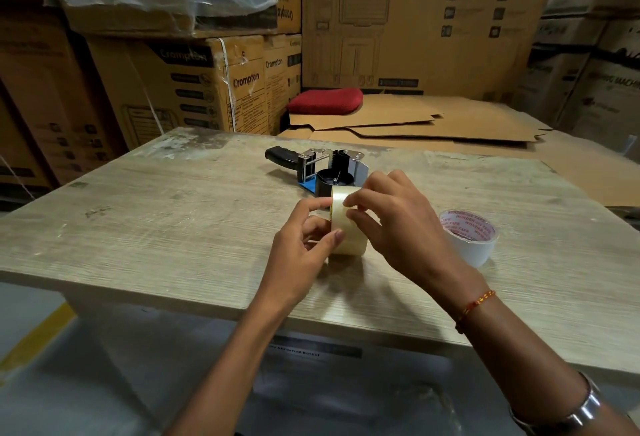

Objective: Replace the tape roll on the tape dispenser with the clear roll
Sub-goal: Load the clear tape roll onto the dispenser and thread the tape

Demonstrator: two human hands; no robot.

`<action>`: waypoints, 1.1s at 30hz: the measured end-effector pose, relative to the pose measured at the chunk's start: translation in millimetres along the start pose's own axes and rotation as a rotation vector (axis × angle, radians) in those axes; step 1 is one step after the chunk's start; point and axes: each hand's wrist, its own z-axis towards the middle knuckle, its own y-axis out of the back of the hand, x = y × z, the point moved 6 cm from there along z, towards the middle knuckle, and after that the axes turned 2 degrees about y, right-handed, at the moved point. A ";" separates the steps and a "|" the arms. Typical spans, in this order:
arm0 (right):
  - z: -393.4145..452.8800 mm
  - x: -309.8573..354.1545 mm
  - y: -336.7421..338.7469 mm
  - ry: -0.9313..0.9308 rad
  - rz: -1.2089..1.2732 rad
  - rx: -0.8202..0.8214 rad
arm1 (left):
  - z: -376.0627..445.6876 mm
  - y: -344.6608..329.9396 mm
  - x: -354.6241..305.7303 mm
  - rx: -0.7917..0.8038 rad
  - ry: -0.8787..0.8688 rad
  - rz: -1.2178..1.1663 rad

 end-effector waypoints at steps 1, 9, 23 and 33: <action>-0.5 2.1 0.2 0.012 -0.024 -0.008 | 0.6 0.4 0.7 0.002 0.004 -0.005; -1.9 13.7 -6.7 0.017 -0.191 0.014 | 2.0 2.7 5.2 -0.007 0.019 -0.021; -0.9 4.9 -4.3 -0.045 -0.046 -0.014 | 0.6 3.9 -2.6 -0.059 -0.036 0.028; -6.8 -13.5 -5.4 -0.060 0.312 0.047 | -1.2 9.0 -1.2 -0.074 0.002 -0.075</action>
